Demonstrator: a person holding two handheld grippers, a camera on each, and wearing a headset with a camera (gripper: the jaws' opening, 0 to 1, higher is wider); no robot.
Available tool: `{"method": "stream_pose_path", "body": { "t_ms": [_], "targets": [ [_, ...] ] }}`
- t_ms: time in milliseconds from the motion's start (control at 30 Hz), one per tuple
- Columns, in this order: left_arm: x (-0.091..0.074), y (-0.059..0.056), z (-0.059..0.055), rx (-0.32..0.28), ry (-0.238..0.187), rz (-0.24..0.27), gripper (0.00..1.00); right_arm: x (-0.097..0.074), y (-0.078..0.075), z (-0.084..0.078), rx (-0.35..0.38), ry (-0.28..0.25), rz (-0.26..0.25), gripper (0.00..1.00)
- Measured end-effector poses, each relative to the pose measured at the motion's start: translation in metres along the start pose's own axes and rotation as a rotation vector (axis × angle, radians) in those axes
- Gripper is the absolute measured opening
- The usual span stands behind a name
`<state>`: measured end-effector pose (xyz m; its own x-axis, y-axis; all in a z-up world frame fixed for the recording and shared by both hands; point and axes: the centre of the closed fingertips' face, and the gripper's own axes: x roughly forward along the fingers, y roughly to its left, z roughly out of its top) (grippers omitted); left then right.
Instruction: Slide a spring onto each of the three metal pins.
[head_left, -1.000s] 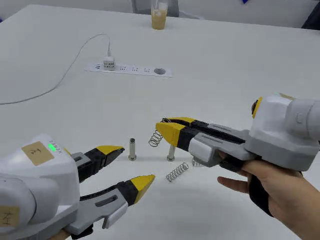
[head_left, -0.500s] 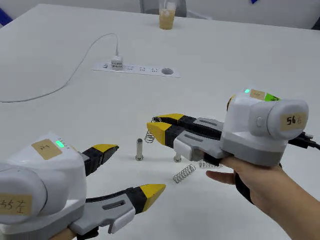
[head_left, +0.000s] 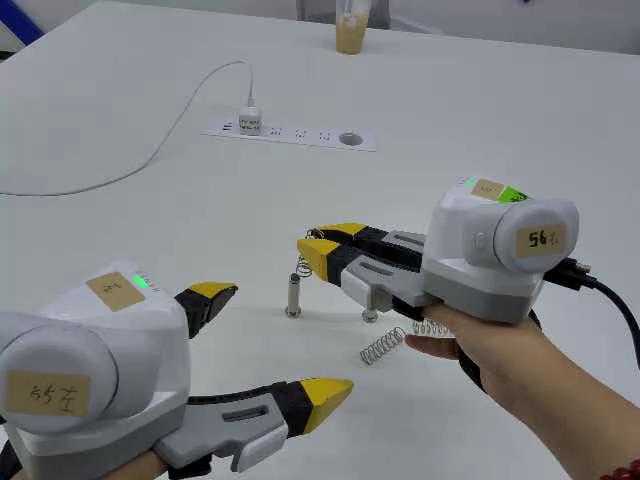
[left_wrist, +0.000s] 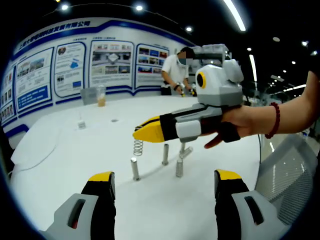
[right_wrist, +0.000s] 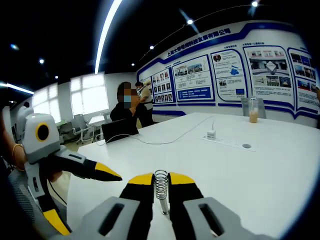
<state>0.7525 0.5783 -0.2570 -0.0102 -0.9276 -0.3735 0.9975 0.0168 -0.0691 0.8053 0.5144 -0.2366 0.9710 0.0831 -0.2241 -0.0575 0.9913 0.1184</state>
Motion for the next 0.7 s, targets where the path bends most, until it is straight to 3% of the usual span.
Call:
{"method": "stream_pose_path", "body": {
  "t_ms": [300,700],
  "targets": [
    [0.0,0.0,-0.002,-0.004,0.005,0.002,0.9,0.008,0.0,-0.008,-0.001,0.014,-0.003,0.11],
    [0.001,-0.001,-0.005,0.006,0.024,-0.001,0.91,0.012,-0.001,-0.017,-0.029,0.043,-0.018,0.12]
  ]
}}
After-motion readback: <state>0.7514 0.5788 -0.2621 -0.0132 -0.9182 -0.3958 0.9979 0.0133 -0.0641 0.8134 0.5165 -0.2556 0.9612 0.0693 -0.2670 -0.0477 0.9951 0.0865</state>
